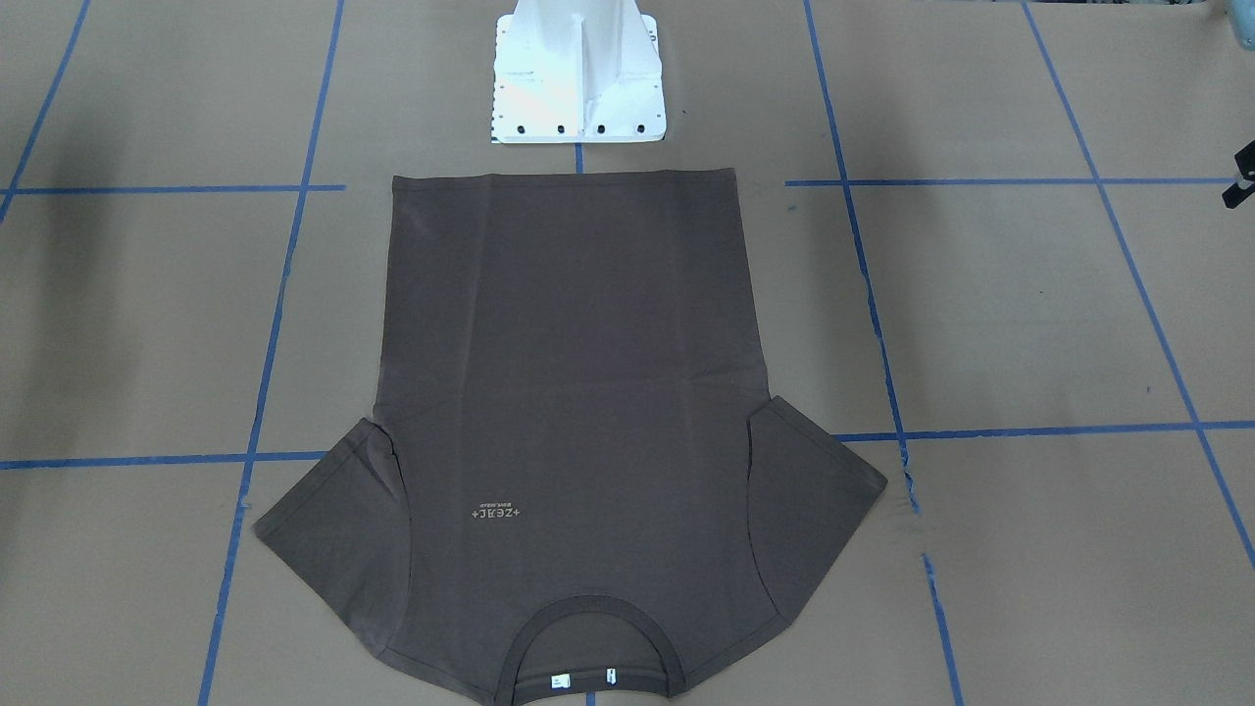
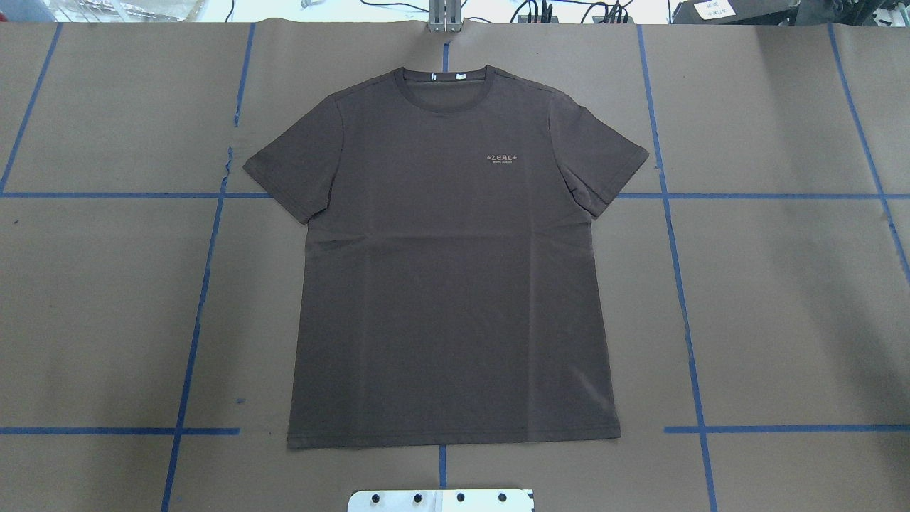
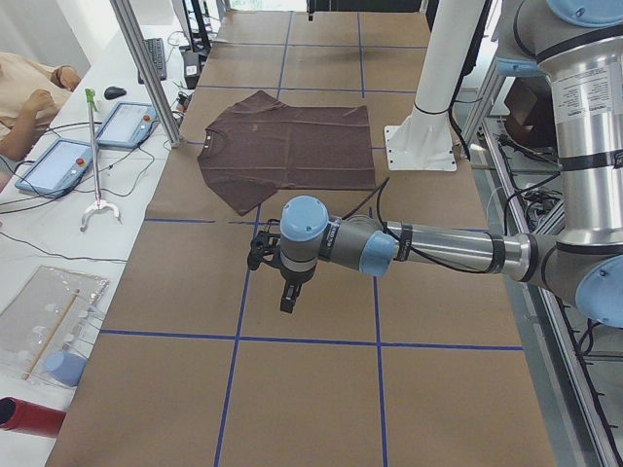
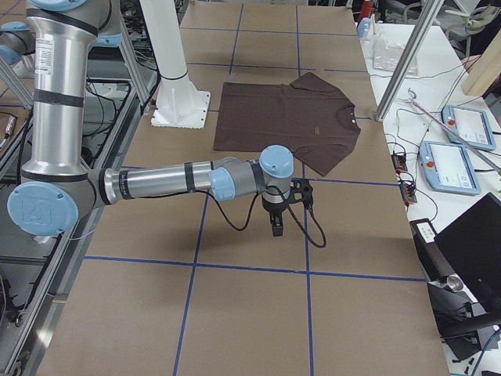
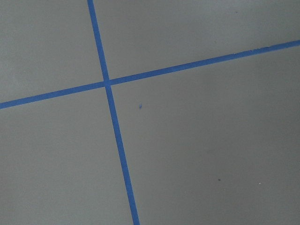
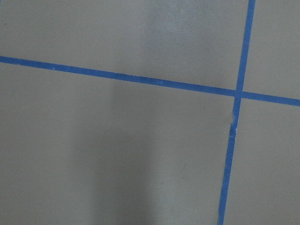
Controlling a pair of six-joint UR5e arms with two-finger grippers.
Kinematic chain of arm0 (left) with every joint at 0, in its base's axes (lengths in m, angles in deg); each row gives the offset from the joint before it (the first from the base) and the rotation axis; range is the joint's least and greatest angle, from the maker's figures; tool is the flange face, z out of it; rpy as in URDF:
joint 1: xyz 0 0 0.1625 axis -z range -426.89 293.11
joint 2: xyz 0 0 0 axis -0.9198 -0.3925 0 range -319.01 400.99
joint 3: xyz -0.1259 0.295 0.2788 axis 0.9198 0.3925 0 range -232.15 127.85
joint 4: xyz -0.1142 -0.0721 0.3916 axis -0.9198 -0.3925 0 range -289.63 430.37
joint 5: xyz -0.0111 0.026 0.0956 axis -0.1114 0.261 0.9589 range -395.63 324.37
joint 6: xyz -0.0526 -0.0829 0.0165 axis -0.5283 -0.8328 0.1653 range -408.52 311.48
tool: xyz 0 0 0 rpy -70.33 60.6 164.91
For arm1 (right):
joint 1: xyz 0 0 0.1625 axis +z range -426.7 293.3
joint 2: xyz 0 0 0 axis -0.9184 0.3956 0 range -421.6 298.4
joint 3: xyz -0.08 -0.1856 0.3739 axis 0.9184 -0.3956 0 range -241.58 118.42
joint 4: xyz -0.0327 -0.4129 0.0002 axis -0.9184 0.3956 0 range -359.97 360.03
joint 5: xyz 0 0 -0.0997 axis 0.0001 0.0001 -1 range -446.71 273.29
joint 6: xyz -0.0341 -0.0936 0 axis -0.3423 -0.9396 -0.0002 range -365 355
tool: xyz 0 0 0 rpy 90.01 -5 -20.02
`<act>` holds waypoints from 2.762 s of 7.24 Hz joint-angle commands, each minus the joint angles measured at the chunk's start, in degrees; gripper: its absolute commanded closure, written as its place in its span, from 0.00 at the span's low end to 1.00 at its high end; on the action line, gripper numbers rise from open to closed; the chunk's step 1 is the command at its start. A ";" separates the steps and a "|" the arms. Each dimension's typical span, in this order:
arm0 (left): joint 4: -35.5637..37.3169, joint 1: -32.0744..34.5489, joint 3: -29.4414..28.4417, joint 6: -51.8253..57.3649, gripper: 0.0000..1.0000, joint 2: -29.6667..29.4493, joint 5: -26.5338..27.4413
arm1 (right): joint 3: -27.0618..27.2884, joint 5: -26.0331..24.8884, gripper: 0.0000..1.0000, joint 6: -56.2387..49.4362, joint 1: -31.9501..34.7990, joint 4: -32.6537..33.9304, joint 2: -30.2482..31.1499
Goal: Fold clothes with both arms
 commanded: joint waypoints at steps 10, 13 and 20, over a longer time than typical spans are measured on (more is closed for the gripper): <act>-0.83 0.00 1.78 0.21 0.00 0.34 0.17 | -9.24 0.73 0.00 24.53 -14.21 -12.14 -16.14; -0.83 0.00 1.78 0.21 0.00 0.08 0.26 | -22.06 -12.06 0.00 38.14 -22.13 -12.49 -32.60; -0.83 0.00 2.66 0.21 0.00 0.08 0.17 | -38.63 -13.07 0.30 42.11 -25.31 -19.96 -40.47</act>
